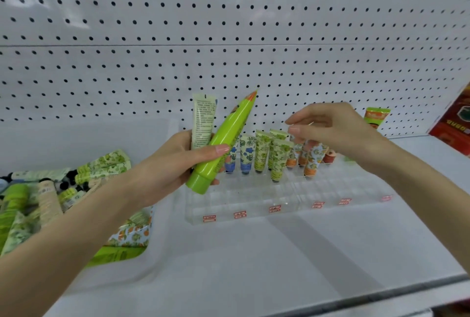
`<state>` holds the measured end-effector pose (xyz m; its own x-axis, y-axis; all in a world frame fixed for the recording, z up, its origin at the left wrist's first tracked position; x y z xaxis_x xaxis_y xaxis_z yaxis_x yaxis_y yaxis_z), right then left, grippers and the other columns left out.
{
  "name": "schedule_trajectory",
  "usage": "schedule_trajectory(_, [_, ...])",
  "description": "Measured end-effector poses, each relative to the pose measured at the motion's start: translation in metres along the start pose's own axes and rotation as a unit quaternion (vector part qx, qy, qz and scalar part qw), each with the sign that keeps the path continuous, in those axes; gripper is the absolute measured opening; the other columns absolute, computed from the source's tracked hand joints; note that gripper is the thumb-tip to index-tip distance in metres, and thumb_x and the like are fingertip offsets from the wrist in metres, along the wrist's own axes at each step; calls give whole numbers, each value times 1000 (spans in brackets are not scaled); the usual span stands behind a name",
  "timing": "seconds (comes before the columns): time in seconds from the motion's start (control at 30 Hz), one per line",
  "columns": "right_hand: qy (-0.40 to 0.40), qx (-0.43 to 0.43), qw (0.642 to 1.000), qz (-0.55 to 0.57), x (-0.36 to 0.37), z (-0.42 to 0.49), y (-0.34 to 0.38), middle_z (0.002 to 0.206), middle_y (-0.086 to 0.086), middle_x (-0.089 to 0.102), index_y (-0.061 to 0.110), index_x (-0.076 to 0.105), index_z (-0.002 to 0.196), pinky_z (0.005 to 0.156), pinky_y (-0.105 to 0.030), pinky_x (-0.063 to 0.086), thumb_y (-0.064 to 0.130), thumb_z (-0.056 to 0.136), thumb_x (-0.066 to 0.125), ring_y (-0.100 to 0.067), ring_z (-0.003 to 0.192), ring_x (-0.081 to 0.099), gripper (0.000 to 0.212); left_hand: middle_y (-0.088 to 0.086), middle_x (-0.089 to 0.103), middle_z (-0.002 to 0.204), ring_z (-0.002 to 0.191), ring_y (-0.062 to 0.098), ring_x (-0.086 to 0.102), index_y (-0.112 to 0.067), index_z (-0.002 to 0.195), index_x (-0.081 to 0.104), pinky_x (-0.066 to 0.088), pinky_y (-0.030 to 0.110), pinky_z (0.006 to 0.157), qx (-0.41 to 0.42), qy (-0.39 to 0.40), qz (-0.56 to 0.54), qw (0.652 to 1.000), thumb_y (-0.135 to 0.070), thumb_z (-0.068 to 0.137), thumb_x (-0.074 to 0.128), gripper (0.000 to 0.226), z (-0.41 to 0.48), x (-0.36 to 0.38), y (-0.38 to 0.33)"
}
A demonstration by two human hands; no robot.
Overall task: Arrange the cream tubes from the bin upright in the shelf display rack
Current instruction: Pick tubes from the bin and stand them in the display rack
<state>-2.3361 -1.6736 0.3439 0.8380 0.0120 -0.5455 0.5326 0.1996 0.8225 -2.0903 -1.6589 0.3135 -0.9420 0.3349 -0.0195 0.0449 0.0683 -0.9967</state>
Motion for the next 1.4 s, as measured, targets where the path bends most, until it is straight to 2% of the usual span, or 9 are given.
schedule_trajectory(0.17, [124, 40, 974, 183, 20, -30, 19, 95, -6, 72, 15, 66, 102, 56, -21, 51, 40, 72, 61, -13, 68, 67, 39, -3, 70, 75, 68, 9, 65, -17, 98, 64, 56, 27, 59, 7, -7, 77, 997, -29, 62, 76, 40, -7, 23, -11])
schedule_trajectory(0.4, [101, 40, 950, 291, 11, -42, -1, 86, -13, 72, 6, 64, 94, 53, -22, 50, 40, 80, 56, -18, 63, 64, 38, -11, 67, 70, 64, 4, 64, -21, 94, 64, 57, 27, 61, 44, -19, 109, 993, -36, 53, 73, 45, -8, 91, -16])
schedule_trajectory(0.57, [79, 64, 950, 294, -41, -50, -47, 78, -8, 70, 1, 64, 96, 50, -22, 47, 21, 93, 52, -17, 59, 61, 23, -2, 68, 81, 70, 11, 63, -15, 95, 63, 55, 29, 64, 22, -102, -75, 992, -54, 65, 56, 50, 8, 139, 26])
schedule_trajectory(0.7, [31, 71, 962, 261, -102, -47, -95, 79, -5, 67, 12, 63, 95, 55, -26, 45, 21, 90, 56, -17, 62, 58, 13, 5, 62, 74, 60, 14, 58, -8, 96, 57, 52, 27, 52, -27, -169, -199, 965, -42, 71, 51, 42, 27, 181, 67])
schedule_trajectory(0.93, [-29, -42, 991, 125, -161, -20, -161, 94, 3, 71, 31, 61, 104, 66, -27, 55, 8, 91, 58, -14, 87, 64, 27, 0, 59, 71, 62, 10, 55, -6, 95, 57, 47, 25, 55, -29, -168, -138, 976, -23, 92, 54, 17, 59, 258, 99])
schedule_trajectory(1.1, [-63, -47, 987, 138, -164, -3, -191, 98, 0, 68, 28, 63, 98, 67, -24, 57, 4, 88, 61, -17, 87, 66, 26, 3, 51, 56, 45, 15, 45, 1, 85, 46, 36, 25, 41, 2, -204, -53, 977, -16, 88, 64, 25, 64, 274, 112])
schedule_trajectory(1.2, [-61, -44, 988, 134, -162, 5, -199, 100, -3, 67, 20, 63, 104, 67, -24, 57, 5, 88, 62, -17, 87, 65, 22, -2, 49, 56, 46, 12, 42, 2, 86, 50, 35, 22, 42, 28, -221, -14, 975, -28, 88, 62, 33, 63, 274, 115])
schedule_trajectory(1.33, [-51, -54, 988, 135, -158, 12, -204, 98, 0, 68, 18, 64, 105, 69, -27, 57, 6, 88, 62, -16, 87, 66, 20, 4, 55, 69, 54, 11, 50, 3, 100, 56, 41, 21, 47, 25, -232, -104, 967, -31, 89, 58, 36, 64, 272, 119])
schedule_trajectory(1.4, [-41, -59, 988, 138, -156, 15, -206, 98, 0, 68, 22, 64, 102, 70, -29, 57, 5, 88, 62, -18, 88, 66, 21, 5, 58, 72, 58, 11, 54, -1, 96, 58, 44, 22, 49, 24, -229, -118, 966, -26, 87, 55, 26, 64, 269, 121])
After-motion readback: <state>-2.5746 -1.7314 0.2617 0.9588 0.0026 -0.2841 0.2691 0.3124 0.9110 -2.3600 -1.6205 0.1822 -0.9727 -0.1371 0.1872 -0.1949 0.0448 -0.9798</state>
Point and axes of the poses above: each hand's wrist, its own z-axis towards the middle knuckle, its own x-axis out of the palm, y = z × x, the point moved 2 cm from there along z, towards the middle knuckle
